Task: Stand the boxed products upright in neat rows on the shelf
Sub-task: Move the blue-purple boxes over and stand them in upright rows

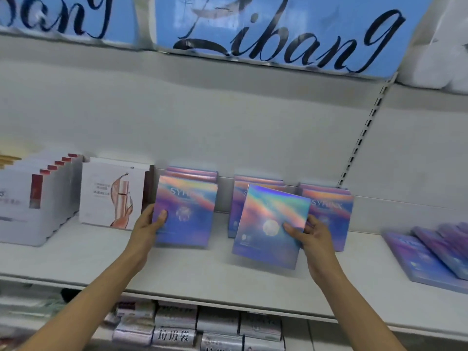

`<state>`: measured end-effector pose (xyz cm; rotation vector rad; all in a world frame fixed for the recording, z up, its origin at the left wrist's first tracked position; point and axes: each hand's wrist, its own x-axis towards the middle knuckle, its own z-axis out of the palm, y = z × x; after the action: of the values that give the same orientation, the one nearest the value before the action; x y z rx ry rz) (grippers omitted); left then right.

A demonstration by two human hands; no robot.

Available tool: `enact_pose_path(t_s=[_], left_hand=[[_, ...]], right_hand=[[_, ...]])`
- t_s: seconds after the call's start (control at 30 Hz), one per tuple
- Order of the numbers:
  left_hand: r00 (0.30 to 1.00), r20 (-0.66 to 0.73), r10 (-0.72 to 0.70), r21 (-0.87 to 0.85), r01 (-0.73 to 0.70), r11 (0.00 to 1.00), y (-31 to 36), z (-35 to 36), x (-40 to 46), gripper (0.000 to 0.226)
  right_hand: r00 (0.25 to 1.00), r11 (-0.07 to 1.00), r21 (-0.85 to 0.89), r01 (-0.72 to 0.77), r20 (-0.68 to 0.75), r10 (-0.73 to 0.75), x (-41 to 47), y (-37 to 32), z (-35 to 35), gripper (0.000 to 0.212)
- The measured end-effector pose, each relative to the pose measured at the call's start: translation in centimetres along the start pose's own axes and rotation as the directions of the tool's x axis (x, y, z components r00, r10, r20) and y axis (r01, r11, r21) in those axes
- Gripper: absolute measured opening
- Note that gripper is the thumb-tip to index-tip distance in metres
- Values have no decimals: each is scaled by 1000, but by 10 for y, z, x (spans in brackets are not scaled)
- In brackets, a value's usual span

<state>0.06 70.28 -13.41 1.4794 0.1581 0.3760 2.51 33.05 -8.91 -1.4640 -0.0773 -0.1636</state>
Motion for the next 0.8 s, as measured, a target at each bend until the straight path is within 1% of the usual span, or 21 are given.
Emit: enact_pose_path(t_s=[0.07, 0.13, 0.2, 0.23, 0.27, 0.3, 0.33, 0.37, 0.4, 0.5, 0.57, 0.63, 0.73, 0.8], left_hand=[[1000, 12, 7, 8, -7, 1000, -5, -2, 5, 31], [999, 21, 49, 45, -50, 998, -9, -2, 9, 26], [989, 25, 143, 180, -145, 973, -13, -3, 12, 19], [980, 18, 199, 281, -196, 939, -17, -4, 14, 25], [969, 11, 245, 380, -231, 896, -20, -5, 16, 39], [964, 7, 265, 446, -241, 862, -24, -5, 18, 57], [963, 11, 270, 482, -241, 842, -27, -6, 20, 75], [961, 24, 276, 497, -250, 831, -29, -6, 22, 85], [961, 46, 271, 480, -259, 838, -30, -5, 23, 88], [967, 112, 228, 374, -254, 892, -26, -1, 24, 89], [969, 118, 215, 369, -244, 897, -24, 1, 25, 89], [970, 127, 209, 329, -240, 913, -23, 6, 26, 90], [974, 122, 193, 264, -219, 939, -21, 15, 27, 85], [975, 114, 190, 250, -213, 944, -20, 18, 26, 82]], right_hand=[[1000, 1000, -22, 3, -10, -4, -1, 0, 4, 33], [1000, 999, -36, 3, -21, -4, -2, -1, 7, 34], [1000, 999, -47, 4, -30, -6, -2, -2, 9, 35], [1000, 999, -51, 5, -30, -6, -3, -2, 10, 35], [1000, 999, -47, 1, -29, -2, -3, -1, 11, 36], [1000, 999, -39, -2, -25, 2, -4, -1, 11, 36], [1000, 1000, -27, -7, -21, 6, -4, -1, 13, 36], [1000, 1000, -20, -7, -16, 7, -5, -1, 15, 35], [1000, 1000, -18, -9, -15, 9, -5, 0, 17, 35], [1000, 1000, -4, -15, -20, 15, -5, 5, 23, 34], [999, 1000, -4, -22, -24, 22, -5, 8, 26, 34], [1000, 1000, -3, -21, -20, 21, -4, 11, 29, 33], [1000, 1000, 0, -23, -12, 23, -4, 15, 31, 34], [1000, 1000, -4, -26, -13, 26, -4, 18, 30, 36]])
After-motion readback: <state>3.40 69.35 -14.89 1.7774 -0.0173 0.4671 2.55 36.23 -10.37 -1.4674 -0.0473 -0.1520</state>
